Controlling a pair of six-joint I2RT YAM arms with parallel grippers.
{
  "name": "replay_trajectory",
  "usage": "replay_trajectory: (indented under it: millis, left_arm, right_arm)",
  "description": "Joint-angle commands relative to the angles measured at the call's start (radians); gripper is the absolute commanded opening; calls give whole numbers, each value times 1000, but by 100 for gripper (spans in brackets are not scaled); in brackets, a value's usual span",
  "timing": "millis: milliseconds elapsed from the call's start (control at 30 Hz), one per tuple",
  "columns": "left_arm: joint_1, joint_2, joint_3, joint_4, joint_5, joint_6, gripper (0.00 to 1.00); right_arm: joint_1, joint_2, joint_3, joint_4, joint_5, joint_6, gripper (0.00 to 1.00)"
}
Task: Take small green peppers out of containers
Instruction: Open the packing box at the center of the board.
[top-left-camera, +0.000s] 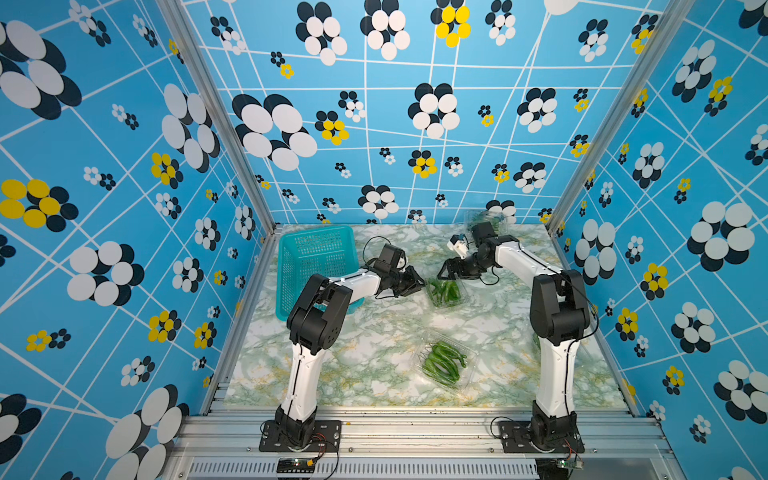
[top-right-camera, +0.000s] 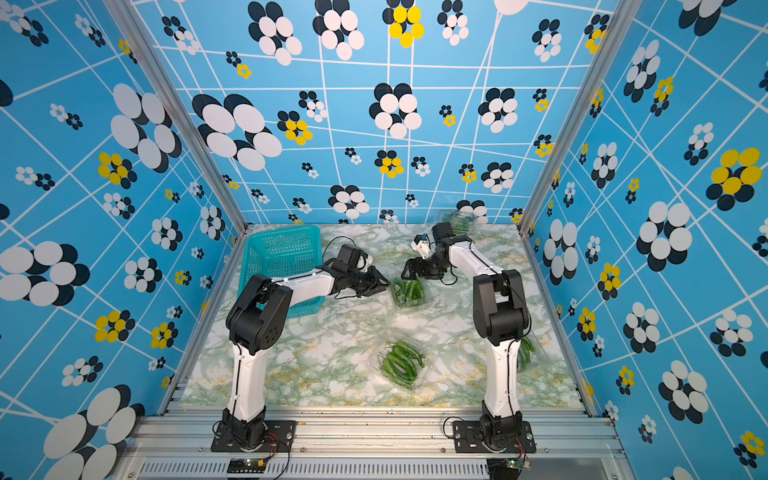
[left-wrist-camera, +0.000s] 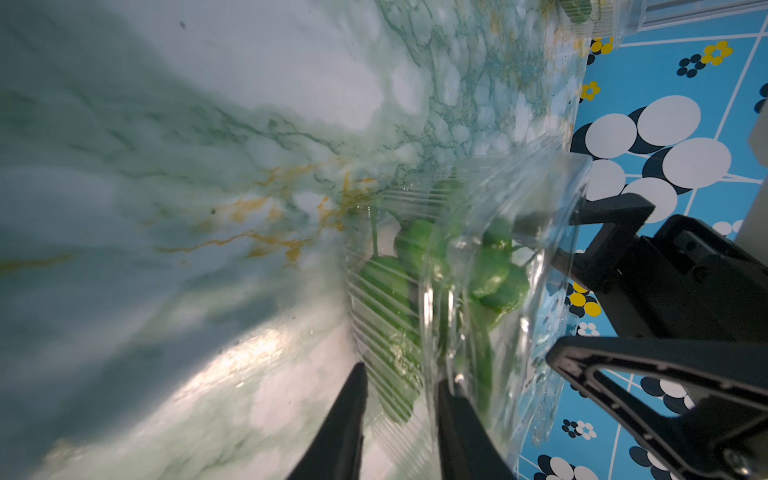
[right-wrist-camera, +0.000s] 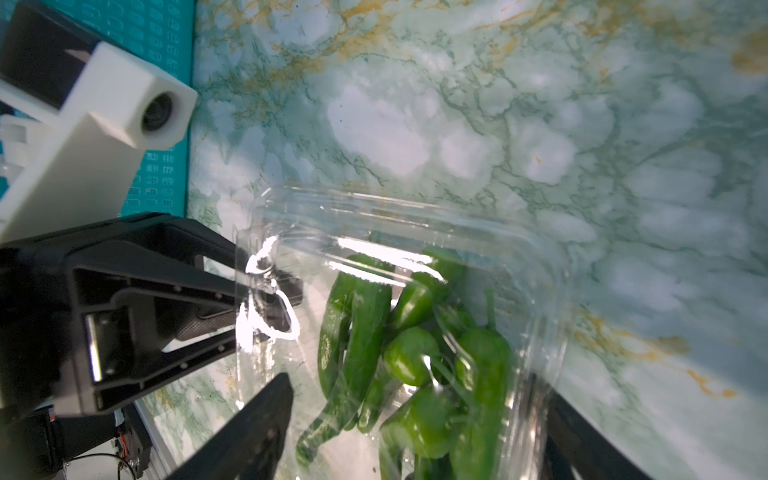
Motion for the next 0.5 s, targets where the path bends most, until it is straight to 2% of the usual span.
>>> replay_trajectory:
  millis: [0, 200, 400, 467]
  left_arm:
    - [-14, 22, 32, 3, -11, 0, 27]
    - [-26, 66, 92, -3, 14, -12, 26]
    - [-28, 67, 114, -26, 5, -4, 19]
    - [-28, 69, 117, -26, 6, -5, 16]
  right_arm:
    - [19, 26, 46, -22, -45, -11, 87]
    - [21, 29, 82, -45, -56, -17, 87]
    - [20, 29, 100, -57, -40, -31, 88]
    - [20, 69, 127, -77, -41, -34, 88]
